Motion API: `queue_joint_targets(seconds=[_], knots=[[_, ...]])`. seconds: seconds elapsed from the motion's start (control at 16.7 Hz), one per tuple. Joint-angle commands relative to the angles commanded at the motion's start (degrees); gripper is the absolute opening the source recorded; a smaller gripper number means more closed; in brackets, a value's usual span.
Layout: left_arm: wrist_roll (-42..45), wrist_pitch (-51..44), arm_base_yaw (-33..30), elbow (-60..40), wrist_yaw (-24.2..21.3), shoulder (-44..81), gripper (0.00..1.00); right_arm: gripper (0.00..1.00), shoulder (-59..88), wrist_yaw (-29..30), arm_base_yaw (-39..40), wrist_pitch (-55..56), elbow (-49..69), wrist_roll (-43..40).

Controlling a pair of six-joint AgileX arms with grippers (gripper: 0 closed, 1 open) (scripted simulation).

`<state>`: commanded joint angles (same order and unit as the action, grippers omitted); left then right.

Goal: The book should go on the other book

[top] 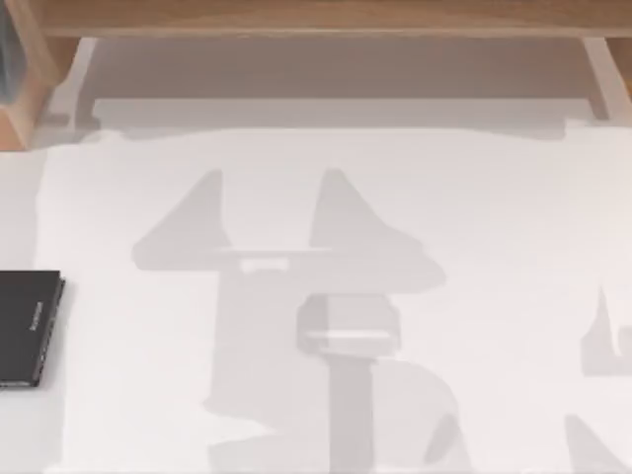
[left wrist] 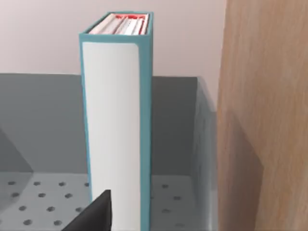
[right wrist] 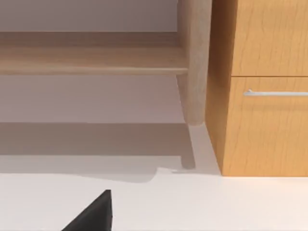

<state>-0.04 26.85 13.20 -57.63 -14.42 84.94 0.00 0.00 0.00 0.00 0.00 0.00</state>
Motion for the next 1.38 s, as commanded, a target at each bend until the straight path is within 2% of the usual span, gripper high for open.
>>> queue_joint_targets(seconds=[0.3,0.54,1.02,1.38], knots=[[0.03,5.58,2.65,-11.95,-2.98,17.57,1.0,1.0,0.0,0.0,0.0,0.0,0.0,0.0],[0.04,8.11,3.55,-17.39,-4.41,25.58,1.0,1.0,0.0,0.0,0.0,0.0,0.0,0.0],[0.04,8.39,3.32,-18.35,-4.54,26.95,1.0,1.0,0.0,0.0,0.0,0.0,0.0,0.0],[0.03,4.85,2.97,-24.47,-3.6,29.21,1.0,1.0,0.0,0.0,0.0,0.0,0.0,0.0]])
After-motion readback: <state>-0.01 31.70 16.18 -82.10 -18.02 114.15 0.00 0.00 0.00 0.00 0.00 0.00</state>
